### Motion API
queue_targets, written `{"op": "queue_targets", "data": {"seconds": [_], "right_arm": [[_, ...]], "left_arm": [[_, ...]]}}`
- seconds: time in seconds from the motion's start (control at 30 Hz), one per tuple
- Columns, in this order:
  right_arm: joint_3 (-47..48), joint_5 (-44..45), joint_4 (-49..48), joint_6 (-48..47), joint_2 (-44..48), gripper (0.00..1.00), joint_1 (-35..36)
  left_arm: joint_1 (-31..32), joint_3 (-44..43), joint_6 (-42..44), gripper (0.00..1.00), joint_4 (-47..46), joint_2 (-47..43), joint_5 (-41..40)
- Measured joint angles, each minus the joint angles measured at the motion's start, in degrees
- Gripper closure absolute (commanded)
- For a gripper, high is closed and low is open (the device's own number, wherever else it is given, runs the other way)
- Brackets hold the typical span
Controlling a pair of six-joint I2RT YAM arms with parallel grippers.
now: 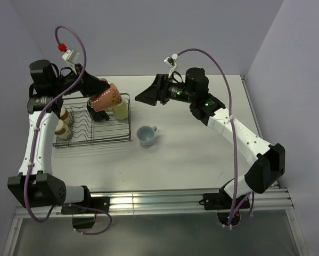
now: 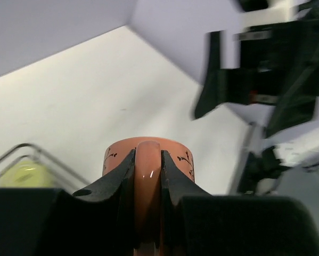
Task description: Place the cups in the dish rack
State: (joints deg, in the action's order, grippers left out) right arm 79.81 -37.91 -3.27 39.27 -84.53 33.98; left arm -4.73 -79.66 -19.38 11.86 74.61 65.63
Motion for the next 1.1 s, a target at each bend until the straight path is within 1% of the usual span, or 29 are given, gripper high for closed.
{"op": "queue_targets", "data": {"seconds": [0.13, 0.27, 0.4, 0.5, 0.6, 0.7, 0.87, 0.97, 1.1], "right_arm": [[-1.70, -0.02, 1.68, -2.05, 2.27, 0.00, -2.91], [-2.71, 0.02, 2.05, -3.61, 3.65, 0.00, -6.32], [-3.76, -0.04, 2.12, -4.83, 4.22, 0.00, -8.02], [-4.57, -0.24, 2.40, -5.42, 4.26, 0.00, -8.15], [-5.18, -0.52, 2.54, -5.70, 4.26, 0.00, -8.26], [-5.31, -0.72, 2.56, -5.70, 4.26, 0.00, -8.26], [-5.31, -1.14, 2.36, -5.22, 4.26, 0.00, -8.26], [-5.31, -1.40, 2.34, -5.03, 4.26, 0.00, -8.26], [-5.40, -1.84, 1.62, -4.37, 4.26, 0.00, -8.26]], "left_arm": [[0.04, -8.04, 17.46, 1.00, 16.72, 5.62, -6.78], [0.02, -14.36, 32.41, 1.00, 31.23, 11.52, -14.05], [0.04, -16.76, 42.60, 1.00, 41.18, 15.52, -20.46], [0.11, -18.67, 48.39, 1.00, 46.77, 18.05, -25.16], [0.48, -19.28, 52.72, 1.00, 50.05, 19.39, -29.90], [1.77, -19.02, 55.41, 1.00, 51.30, 19.74, -34.77], [7.13, -16.15, 58.34, 1.00, 50.66, 19.74, -42.51], [10.95, -15.21, 59.47, 1.00, 51.43, 20.24, -45.83], [13.11, -15.30, 60.83, 1.00, 51.87, 21.94, -49.68]]}}
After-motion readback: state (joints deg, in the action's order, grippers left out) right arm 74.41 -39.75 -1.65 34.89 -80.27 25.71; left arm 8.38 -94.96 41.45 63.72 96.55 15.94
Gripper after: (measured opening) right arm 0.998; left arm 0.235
